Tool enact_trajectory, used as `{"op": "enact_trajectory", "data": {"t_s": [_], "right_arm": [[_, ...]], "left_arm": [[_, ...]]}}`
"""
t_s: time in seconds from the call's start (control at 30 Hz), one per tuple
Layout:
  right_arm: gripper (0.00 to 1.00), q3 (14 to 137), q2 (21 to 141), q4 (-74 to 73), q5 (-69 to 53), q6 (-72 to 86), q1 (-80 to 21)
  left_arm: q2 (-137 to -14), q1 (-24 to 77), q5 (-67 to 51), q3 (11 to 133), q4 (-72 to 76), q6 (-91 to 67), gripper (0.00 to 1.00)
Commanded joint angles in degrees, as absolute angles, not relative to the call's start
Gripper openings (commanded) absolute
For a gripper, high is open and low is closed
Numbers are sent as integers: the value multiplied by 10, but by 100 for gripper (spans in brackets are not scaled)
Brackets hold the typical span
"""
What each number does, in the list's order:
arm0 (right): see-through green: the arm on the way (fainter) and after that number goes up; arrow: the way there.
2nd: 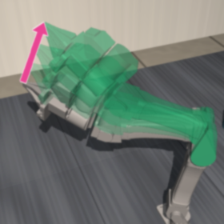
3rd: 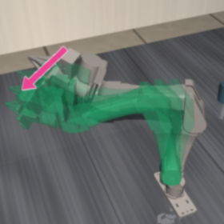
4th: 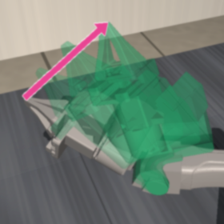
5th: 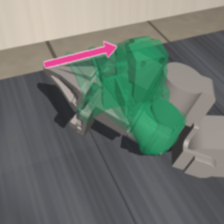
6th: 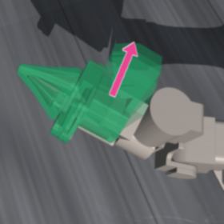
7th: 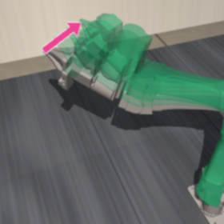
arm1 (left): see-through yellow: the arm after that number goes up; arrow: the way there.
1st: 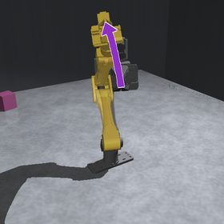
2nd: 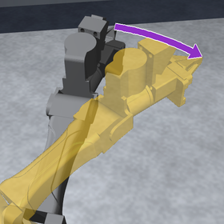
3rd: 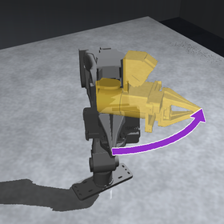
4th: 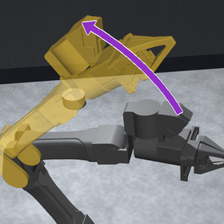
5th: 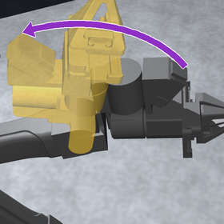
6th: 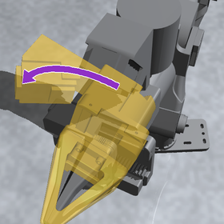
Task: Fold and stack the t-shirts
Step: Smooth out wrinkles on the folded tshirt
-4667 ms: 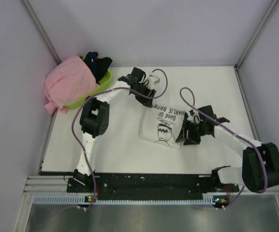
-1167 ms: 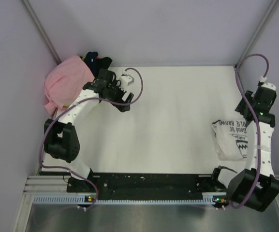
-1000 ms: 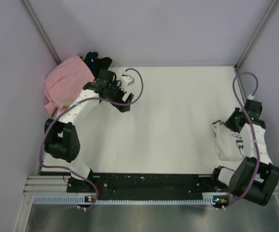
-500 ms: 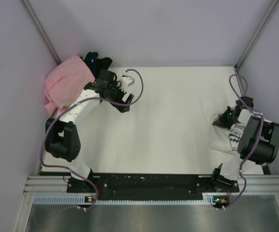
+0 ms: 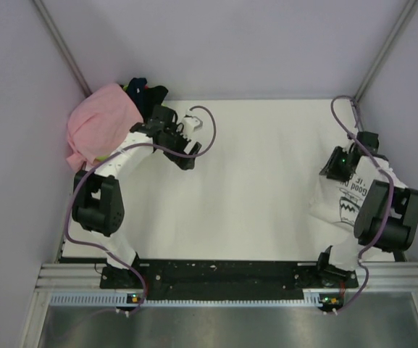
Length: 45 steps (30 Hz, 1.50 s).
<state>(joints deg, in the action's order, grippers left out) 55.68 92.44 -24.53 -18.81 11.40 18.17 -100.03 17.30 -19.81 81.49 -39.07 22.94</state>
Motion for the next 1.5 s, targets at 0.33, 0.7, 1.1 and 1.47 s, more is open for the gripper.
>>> {"op": "enact_trajectory", "data": {"t_s": [0.33, 0.7, 1.1, 1.47], "right_arm": [[52, 717, 1018, -371, 208, 56, 40], [5, 744, 1085, -362, 192, -33, -65], [17, 723, 1071, -345, 211, -62, -66], [54, 720, 896, -318, -11, -11, -63]], "left_arm": [[-1004, 175, -199, 831, -389, 243, 99], [-1011, 175, -200, 828, -390, 247, 99], [-1009, 175, -200, 824, -389, 250, 99], [-1009, 175, -199, 822, -391, 251, 99]]}}
